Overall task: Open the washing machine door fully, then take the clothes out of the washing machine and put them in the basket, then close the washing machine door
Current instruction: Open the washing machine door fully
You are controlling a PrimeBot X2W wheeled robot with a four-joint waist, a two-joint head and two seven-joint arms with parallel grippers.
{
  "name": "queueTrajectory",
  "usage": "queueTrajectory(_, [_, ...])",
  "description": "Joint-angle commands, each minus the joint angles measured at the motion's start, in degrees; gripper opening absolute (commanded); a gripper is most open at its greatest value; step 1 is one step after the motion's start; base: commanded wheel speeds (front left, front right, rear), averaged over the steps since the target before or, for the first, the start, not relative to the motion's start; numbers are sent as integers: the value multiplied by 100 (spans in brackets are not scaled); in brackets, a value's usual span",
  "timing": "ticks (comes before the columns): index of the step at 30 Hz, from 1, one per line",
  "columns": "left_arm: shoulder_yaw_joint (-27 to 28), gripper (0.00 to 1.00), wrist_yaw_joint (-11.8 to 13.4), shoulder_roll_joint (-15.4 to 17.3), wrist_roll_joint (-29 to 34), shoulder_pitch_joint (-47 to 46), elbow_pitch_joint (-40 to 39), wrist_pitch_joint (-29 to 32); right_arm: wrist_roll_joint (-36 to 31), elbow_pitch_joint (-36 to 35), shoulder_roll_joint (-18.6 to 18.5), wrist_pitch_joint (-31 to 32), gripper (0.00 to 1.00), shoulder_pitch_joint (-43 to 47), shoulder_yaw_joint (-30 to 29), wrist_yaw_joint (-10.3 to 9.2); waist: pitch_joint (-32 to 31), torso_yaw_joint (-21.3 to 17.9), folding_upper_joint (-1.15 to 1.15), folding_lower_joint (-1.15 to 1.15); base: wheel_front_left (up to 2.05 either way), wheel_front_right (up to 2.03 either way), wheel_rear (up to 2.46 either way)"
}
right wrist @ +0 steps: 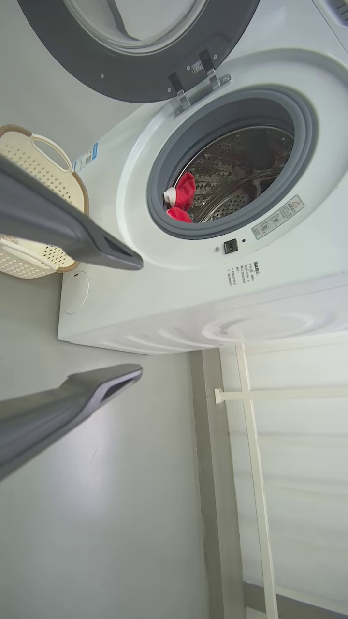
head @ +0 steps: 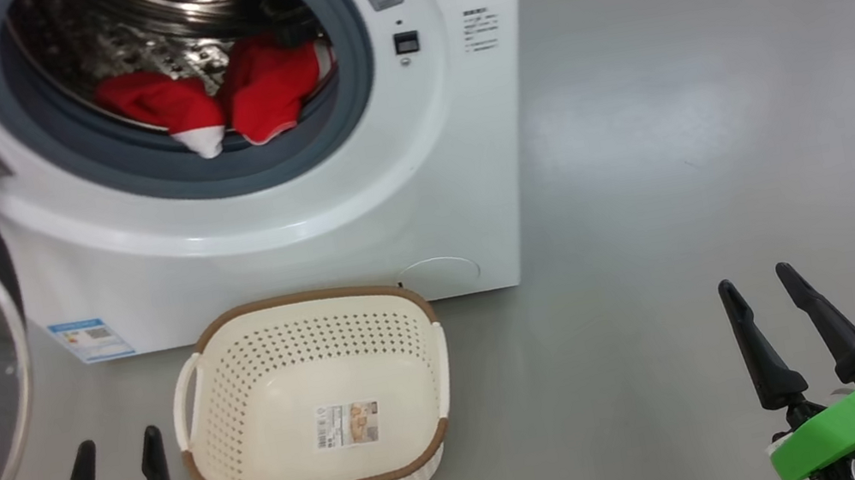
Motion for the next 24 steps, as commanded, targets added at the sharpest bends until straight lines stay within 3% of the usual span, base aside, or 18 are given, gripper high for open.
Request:
queueTrajectory(1, [172,100,9,128,-48,-57,-165,-28,-9,-155,-26,-51,100,8,118,37,32,-282,0,0,0,0,0])
queueTrajectory(15, [26,100,9,125,-117,-30,-228,-28,-21,-209,-19,-51,100,-16,4,37,109,-893,0,0,0,0,0])
queueTrajectory(24, [-46,100,9,124,-61,-75,-295,-28,-28,-240,-8,-51,100,-43,-56,37,161,-1025,0,0,0,0,0])
